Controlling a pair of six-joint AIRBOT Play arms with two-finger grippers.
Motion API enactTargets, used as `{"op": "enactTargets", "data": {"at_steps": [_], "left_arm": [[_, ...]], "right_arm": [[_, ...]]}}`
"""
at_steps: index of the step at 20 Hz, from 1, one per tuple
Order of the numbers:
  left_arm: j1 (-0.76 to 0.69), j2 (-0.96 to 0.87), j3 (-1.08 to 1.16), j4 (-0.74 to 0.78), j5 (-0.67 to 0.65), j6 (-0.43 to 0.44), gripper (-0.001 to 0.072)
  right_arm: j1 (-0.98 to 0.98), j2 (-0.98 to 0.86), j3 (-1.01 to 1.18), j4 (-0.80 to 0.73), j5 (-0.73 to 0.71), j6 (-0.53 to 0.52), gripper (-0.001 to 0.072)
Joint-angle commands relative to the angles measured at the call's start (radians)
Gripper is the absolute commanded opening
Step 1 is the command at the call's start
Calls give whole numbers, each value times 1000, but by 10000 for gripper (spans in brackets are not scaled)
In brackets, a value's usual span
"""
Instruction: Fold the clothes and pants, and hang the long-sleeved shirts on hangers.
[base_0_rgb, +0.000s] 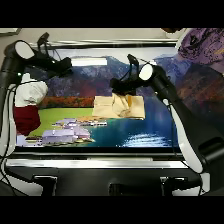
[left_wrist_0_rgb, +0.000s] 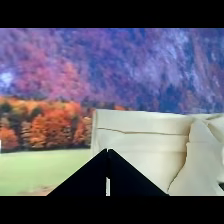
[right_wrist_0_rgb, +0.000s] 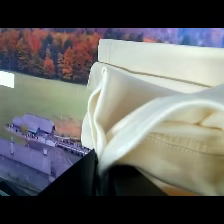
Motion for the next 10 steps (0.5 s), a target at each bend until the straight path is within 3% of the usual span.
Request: {"op": "enactTargets", "data": {"at_steps": [1,6,9,10], "left_arm": [[41,14,0,11,-32,2,14],[45,14,0,11,-32,3,15],[45,14,0,11,-32,3,15],[45,14,0,11,-32,3,15]], "right_arm": [[11,-55,1,40,-54,6,27],[11,-99,1,97,-100,3,32],[11,-104,1,190,-119,-70,218],[11,-102,1,205,-117,-85,237]]}}
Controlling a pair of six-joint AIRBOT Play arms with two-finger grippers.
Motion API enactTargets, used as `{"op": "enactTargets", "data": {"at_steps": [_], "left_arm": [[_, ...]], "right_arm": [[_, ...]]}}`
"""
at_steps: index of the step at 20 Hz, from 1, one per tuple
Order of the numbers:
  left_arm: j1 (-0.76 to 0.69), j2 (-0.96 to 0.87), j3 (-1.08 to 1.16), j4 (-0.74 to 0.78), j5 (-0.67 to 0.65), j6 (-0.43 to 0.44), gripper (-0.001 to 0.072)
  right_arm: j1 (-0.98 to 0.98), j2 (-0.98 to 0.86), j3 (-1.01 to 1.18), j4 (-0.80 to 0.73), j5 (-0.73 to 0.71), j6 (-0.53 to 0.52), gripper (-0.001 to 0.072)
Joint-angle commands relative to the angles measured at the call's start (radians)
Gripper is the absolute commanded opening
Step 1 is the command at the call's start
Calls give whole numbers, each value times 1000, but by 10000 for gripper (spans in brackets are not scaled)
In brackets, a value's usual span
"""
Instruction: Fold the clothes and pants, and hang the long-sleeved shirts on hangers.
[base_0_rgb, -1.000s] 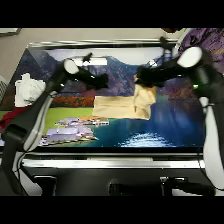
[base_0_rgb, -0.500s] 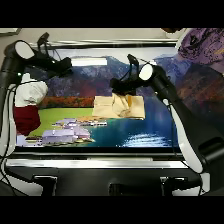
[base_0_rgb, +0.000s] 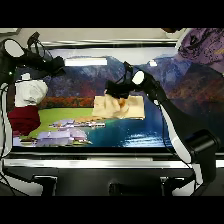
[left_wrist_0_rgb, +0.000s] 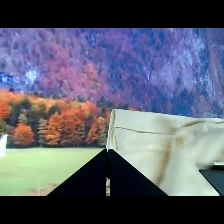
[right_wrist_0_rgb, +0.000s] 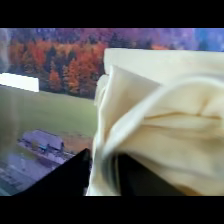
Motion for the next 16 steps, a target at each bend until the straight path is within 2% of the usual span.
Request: {"op": "enactTargets", "data": {"at_steps": [1,2,7,9,11,16], "left_arm": [[2,1,0,0,-3,1,15],[2,1,0,0,-3,1,15],[2,2,0,0,-7,-3,15],[2,2,0,0,-7,-3,15],[2,2,0,0,-7,-3,15],[2,2,0,0,-6,-2,15]], "right_arm": [[1,4,1,142,-3,-89,430],[1,17,1,168,10,-112,479],[-79,138,1,146,42,-143,490],[-193,183,1,132,94,-152,495],[-342,196,1,126,191,-201,552],[-644,134,-135,148,381,-323,548]]}}
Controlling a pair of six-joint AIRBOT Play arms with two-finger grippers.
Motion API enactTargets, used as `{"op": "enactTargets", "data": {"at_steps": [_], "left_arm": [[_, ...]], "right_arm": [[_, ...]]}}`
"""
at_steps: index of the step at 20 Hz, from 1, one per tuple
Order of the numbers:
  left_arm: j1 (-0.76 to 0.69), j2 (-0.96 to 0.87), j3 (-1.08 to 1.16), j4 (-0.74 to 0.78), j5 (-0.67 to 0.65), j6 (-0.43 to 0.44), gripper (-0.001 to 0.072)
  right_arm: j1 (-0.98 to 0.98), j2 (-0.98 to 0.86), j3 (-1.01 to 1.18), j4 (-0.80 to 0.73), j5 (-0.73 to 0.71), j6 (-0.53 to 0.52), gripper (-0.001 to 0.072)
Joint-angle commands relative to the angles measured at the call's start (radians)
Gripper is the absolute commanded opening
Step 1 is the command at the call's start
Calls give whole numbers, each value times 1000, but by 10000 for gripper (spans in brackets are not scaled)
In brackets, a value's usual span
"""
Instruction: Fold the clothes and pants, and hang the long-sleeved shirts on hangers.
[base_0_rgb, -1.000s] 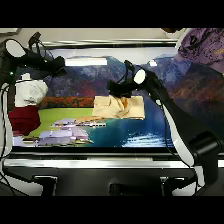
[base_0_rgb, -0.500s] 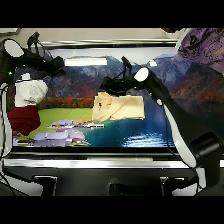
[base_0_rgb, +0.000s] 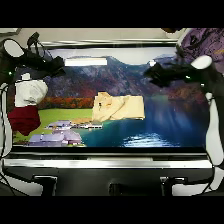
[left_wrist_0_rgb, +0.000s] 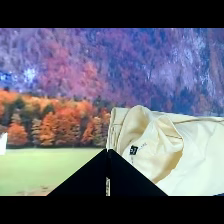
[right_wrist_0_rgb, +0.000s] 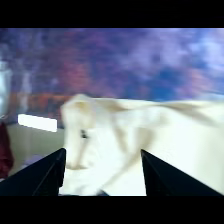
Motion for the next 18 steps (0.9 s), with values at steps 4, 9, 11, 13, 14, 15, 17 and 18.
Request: {"op": "enactTargets", "data": {"at_steps": [4,9,11,13,14,15,17,18], "left_arm": [[1,0,0,0,1,0,15],[1,0,0,1,1,0,15],[1,0,0,1,1,0,15],[1,-1,0,3,1,0,15],[1,-1,0,5,2,0,15],[1,-1,0,6,2,0,16],[1,-1,0,8,2,0,15],[1,-1,0,8,2,0,15]], "right_arm": [[-185,-113,-249,94,130,-178,541],[-135,-224,-281,169,84,-246,522],[-119,-251,-281,194,64,-259,522],[-93,-269,-281,198,56,-264,521],[-80,-277,-281,200,55,-267,521],[-70,-284,-281,200,53,-270,520],[-50,-291,-281,201,40,-269,442],[-39,-291,-281,199,33,-267,418]]}}
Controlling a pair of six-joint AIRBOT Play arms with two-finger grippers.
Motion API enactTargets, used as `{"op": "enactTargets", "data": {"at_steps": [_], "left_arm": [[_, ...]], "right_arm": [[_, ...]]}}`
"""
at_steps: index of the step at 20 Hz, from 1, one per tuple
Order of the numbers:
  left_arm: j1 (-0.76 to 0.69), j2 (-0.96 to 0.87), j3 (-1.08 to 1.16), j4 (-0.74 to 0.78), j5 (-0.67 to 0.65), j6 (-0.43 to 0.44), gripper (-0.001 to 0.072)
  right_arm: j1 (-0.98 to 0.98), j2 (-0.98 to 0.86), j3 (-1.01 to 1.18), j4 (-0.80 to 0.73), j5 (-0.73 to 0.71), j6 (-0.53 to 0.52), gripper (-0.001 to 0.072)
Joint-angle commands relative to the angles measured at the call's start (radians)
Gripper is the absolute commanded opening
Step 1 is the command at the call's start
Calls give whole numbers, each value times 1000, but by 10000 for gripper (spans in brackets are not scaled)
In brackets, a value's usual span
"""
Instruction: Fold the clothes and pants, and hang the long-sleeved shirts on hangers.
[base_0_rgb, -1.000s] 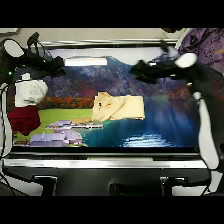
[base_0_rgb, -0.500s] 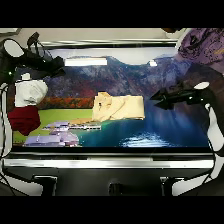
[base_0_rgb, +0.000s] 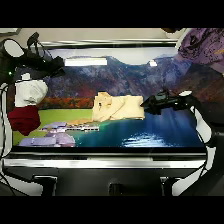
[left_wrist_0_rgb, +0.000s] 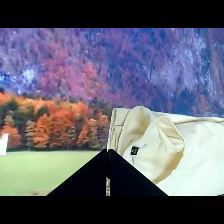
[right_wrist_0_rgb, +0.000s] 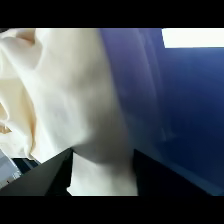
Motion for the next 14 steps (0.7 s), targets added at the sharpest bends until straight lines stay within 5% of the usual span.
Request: {"op": "enactTargets", "data": {"at_steps": [1,4,7,14], "left_arm": [[1,-1,0,6,2,0,15],[1,-2,0,7,8,0,15],[1,-2,0,7,7,0,15],[1,-2,0,6,-7,0,15]], "right_arm": [[37,-15,-2,-4,-33,1,384],[43,-12,2,57,-32,8,43],[40,11,77,103,-5,50,26],[19,38,446,-8,15,341,26]]}}
